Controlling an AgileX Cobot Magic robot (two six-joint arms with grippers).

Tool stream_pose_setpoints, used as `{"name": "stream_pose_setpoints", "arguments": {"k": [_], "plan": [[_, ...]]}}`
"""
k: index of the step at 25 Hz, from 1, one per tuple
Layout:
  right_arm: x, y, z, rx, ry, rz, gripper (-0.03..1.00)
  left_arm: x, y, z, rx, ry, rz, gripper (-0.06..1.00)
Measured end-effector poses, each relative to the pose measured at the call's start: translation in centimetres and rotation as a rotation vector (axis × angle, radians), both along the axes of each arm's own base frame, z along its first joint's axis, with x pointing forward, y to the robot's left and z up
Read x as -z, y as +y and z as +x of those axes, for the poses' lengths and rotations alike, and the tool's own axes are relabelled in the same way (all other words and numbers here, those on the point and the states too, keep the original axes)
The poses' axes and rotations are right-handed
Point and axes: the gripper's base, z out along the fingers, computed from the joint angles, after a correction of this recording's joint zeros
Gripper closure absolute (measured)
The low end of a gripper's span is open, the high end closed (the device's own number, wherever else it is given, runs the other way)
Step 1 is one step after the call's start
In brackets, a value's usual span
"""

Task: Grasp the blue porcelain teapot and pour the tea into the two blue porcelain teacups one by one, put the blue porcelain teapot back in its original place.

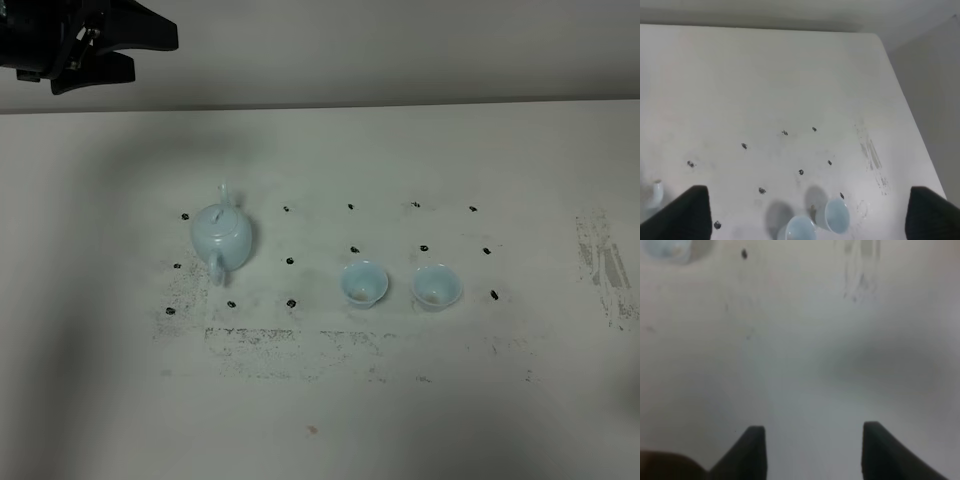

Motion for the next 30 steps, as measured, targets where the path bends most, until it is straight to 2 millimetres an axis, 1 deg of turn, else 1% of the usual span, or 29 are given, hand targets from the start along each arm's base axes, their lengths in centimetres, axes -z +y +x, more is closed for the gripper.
{"name": "stream_pose_setpoints", "arguments": {"k": [2,5,9,13,19,24,30], "plan": [[1.2,-0.1,-0.6,-0.002,0.026,-0.003,0.55,0.0,0.0,0.0,0.002,-0.002,0.002,0.19],[2.0,-0.2,-1.6,-0.020,0.041,-0.004,0.55,0.0,0.0,0.0,0.002,-0.003,0.004,0.19],[1.4,-0.1,-3.0,-0.086,-0.034,0.013,0.55,0.0,0.0,0.0,0.004,-0.005,0.007,0.19],[0.9,-0.1,-4.8,-0.162,-0.127,0.024,0.55,0.1,0.0,0.0,0.006,-0.005,0.012,0.19],[0.9,-0.5,-7.0,-0.184,-0.257,0.040,0.55,0.2,0.1,0.0,0.010,-0.003,0.038,0.19],[0.7,-0.7,-8.1,-0.185,-0.325,0.050,0.55,0.4,0.2,-0.1,0.013,-0.002,0.057,0.19],[0.7,-0.7,-8.2,-0.185,-0.333,0.051,0.55,0.4,0.2,-0.1,0.013,-0.002,0.058,0.19]]}}
